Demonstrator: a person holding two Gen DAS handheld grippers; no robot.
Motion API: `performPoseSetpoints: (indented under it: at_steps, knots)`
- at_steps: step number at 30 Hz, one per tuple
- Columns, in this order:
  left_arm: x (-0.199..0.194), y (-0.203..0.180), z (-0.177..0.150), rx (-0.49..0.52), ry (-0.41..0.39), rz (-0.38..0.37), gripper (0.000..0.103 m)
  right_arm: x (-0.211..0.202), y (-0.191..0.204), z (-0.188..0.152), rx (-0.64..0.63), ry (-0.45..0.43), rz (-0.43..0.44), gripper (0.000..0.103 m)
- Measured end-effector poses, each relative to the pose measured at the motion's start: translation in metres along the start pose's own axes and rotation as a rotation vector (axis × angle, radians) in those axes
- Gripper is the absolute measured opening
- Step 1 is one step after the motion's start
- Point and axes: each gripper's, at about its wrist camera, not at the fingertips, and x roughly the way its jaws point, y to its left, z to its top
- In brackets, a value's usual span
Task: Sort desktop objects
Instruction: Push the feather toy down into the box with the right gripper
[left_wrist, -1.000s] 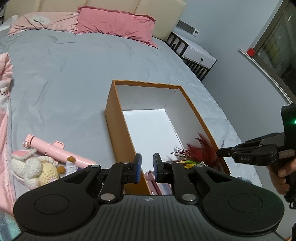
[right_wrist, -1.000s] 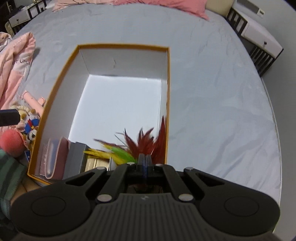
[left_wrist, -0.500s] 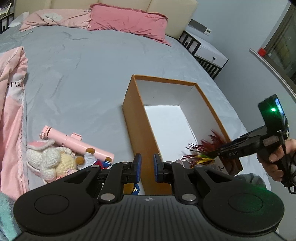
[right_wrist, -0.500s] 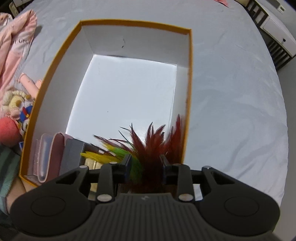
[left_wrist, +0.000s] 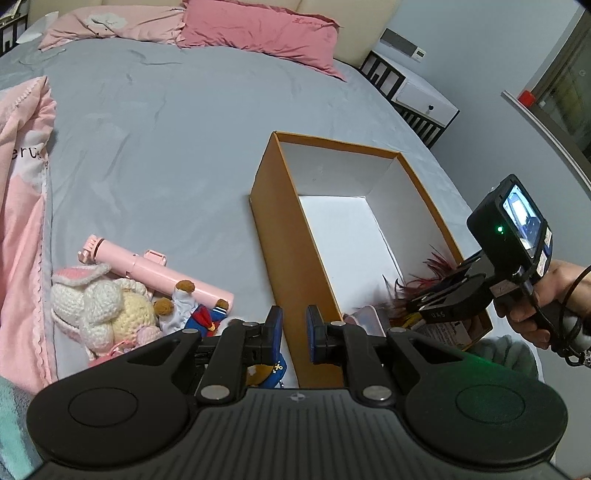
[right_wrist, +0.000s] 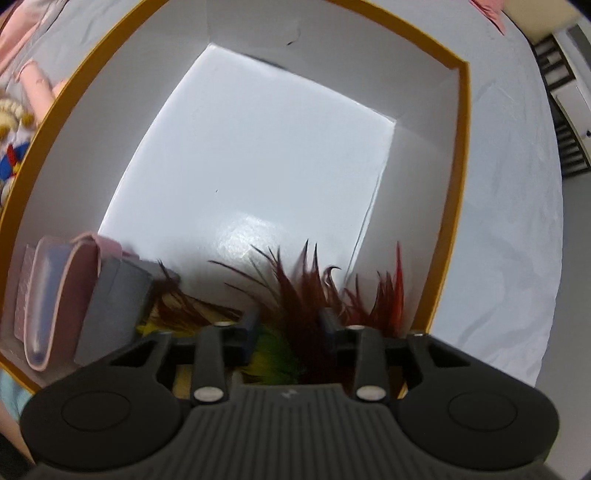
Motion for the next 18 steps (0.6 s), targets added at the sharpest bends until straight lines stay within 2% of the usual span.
performPoseSetpoints:
  at_steps: [2, 3, 11, 18]
  knots:
    - [-0.001, 0.001, -0.001, -0.002, -0.001, -0.002, 0.014, -0.001, 0.001, -0.004, -0.008, -0.010, -0.015, 0.002]
    - [-0.001, 0.002, -0.001, -0.003, -0.001, -0.001, 0.014, -0.003, 0.000, -0.005, -0.006, -0.023, -0.020, 0.001]
    - [-0.001, 0.009, -0.004, -0.022, 0.005, 0.006, 0.014, -0.035, -0.020, -0.022, 0.067, -0.113, -0.009, 0.000]
    - [-0.001, 0.006, -0.006, -0.017, 0.007, 0.002, 0.014, -0.045, -0.035, -0.034, 0.136, -0.130, 0.036, 0.000]
